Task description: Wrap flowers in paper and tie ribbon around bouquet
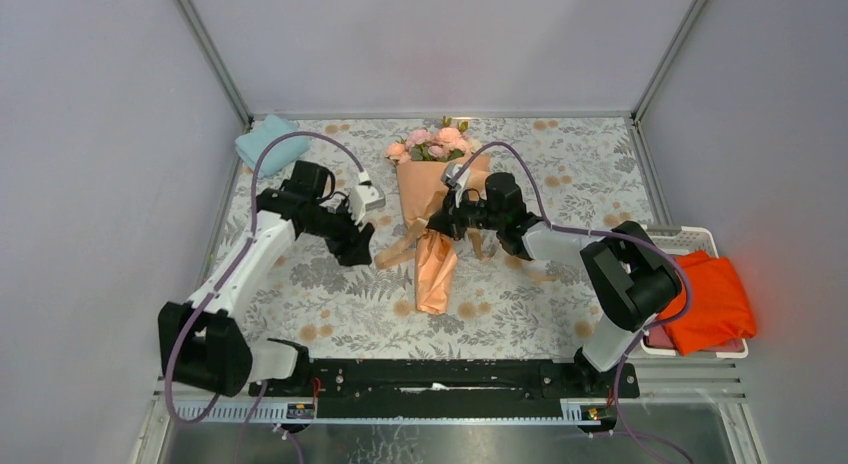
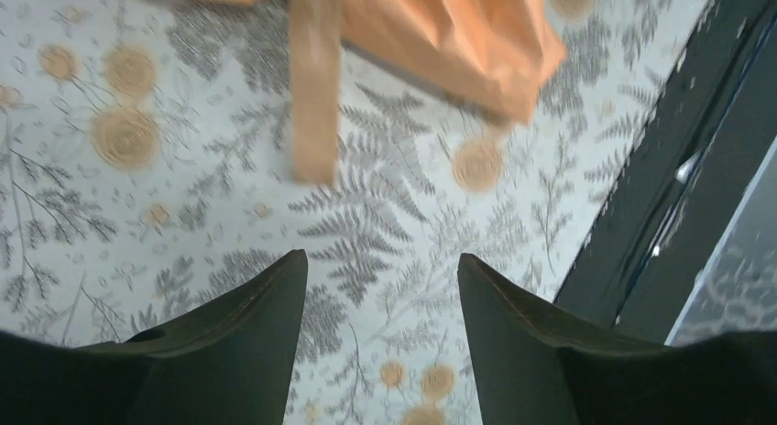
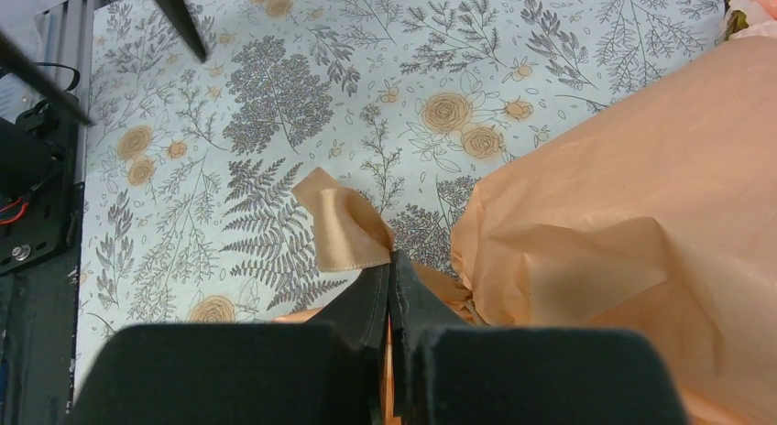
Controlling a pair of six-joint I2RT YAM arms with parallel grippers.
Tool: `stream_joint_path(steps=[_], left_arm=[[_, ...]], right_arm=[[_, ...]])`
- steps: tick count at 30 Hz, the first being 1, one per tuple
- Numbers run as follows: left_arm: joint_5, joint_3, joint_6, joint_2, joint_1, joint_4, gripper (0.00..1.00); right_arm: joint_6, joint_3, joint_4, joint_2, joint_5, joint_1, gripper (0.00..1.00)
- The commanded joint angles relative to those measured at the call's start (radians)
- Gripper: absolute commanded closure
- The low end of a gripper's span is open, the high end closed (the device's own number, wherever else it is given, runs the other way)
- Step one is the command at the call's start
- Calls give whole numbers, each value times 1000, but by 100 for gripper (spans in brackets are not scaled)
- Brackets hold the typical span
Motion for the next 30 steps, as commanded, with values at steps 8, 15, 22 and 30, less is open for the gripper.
stream_joint_path(steps=[8,15,22,30], left_arm=[[74,-358,-82,-164,-136,799,22],[157,-380,-107,91,-121,1190,12],[329,-331,-123,269,-96,1295,16],[363,-314,-205,386,-97,1449,28]], right_arm=[[-100,31,-27,-44,-41,9,100],[-96,26,10,-19,-82,8,100],[-132,65,-43,11,-118,8,100],[-160,128,-77,40,-136,6,100]])
